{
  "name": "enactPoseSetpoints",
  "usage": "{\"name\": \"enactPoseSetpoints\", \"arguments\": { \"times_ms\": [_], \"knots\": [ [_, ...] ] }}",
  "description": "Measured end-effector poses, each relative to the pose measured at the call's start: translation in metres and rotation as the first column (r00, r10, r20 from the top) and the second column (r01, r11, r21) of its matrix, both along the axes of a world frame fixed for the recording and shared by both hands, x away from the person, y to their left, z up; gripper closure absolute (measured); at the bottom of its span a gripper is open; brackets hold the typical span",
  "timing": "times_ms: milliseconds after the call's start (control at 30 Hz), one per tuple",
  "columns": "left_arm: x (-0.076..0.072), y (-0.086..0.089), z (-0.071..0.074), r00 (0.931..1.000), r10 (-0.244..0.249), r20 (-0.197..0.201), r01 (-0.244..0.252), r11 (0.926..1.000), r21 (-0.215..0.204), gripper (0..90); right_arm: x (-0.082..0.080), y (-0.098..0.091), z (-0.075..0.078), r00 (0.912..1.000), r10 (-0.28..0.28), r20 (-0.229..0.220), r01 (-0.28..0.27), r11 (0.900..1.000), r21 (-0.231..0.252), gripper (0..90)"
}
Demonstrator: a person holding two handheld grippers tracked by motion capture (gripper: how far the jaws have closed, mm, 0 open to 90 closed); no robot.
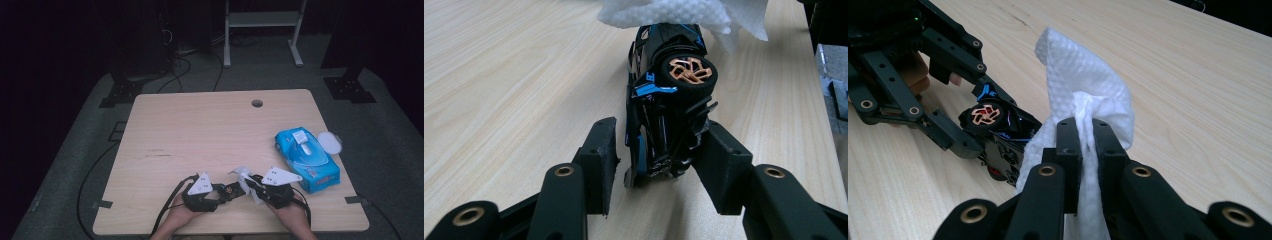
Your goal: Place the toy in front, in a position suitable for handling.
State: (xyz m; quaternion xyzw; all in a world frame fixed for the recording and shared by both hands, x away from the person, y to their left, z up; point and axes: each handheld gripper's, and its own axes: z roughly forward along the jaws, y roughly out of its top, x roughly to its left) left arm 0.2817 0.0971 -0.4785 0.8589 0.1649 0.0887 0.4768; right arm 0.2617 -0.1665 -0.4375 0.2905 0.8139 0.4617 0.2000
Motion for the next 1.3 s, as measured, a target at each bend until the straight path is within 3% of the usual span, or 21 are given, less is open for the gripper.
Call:
{"name": "enactPoseSetpoints", "arguments": {
  "times_ms": [267,300,367,467,533,700,800,1033,1200,1267,1300],
  "knots": [
    [0.0,-0.005,-0.001,0.9999,0.015,0.002,-0.016,0.9994,0.031,50.0,0.001,-0.001,-0.001,0.9999,-0.002,-0.011,0.002,0.9998,0.019,83.7],
    [0.0,-0.009,-0.002,0.9998,0.015,0.011,-0.015,0.9975,0.069,50.0,0.001,-0.001,-0.001,0.9999,-0.003,-0.016,0.003,0.9997,0.022,83.7],
    [0.0,-0.014,-0.002,0.9998,0.016,0.013,-0.018,0.9948,0.1,49.9,0.001,-0.001,-0.001,0.9998,0.0,-0.022,0.0,0.9996,0.027,83.8],
    [0.0,-0.017,-0.002,0.9999,0.001,0.011,-0.003,0.9942,0.107,55.7,-0.001,0.004,-0.002,0.9995,0.006,-0.03,-0.005,0.9996,0.028,83.8],
    [0.002,-0.015,-0.003,0.9999,-0.001,-0.013,0.002,0.9965,0.084,57.8,-0.001,0.005,-0.001,0.9995,0.009,-0.031,-0.009,0.9996,0.025,83.8],
    [0.0,-0.015,-0.002,1.0,-0.002,-0.005,0.002,0.9957,0.092,58.6,0.0,0.004,-0.001,0.9992,0.016,-0.038,-0.015,0.9994,0.031,83.7],
    [-0.001,-0.013,0.004,1.0,-0.002,0.001,0.002,0.9977,0.068,58.6,-0.002,0.003,0.0,0.9994,0.012,-0.031,-0.011,0.9992,0.039,83.7],
    [-0.006,-0.003,0.028,0.9992,0.007,0.04,-0.006,0.9995,-0.032,58.7,-0.002,-0.005,0.006,0.9989,-0.005,-0.047,0.012,0.9908,0.135,83.9],
    [-0.009,0.0,0.035,0.9978,-0.003,0.067,0.005,0.9998,-0.022,58.5,-0.003,-0.005,0.007,0.9978,0.005,-0.066,0.006,0.9853,0.171,83.9],
    [-0.01,0.001,0.04,0.9953,-0.011,0.096,0.011,0.9999,0.001,58.3,-0.003,-0.005,0.007,0.9969,0.009,-0.078,0.006,0.9822,0.188,84.0],
    [-0.01,0.002,0.043,0.9936,-0.011,0.112,0.013,0.9997,-0.021,57.9,-0.003,-0.004,0.007,0.9969,0.01,-0.079,0.005,0.9817,0.19,84.0]
  ]
}}
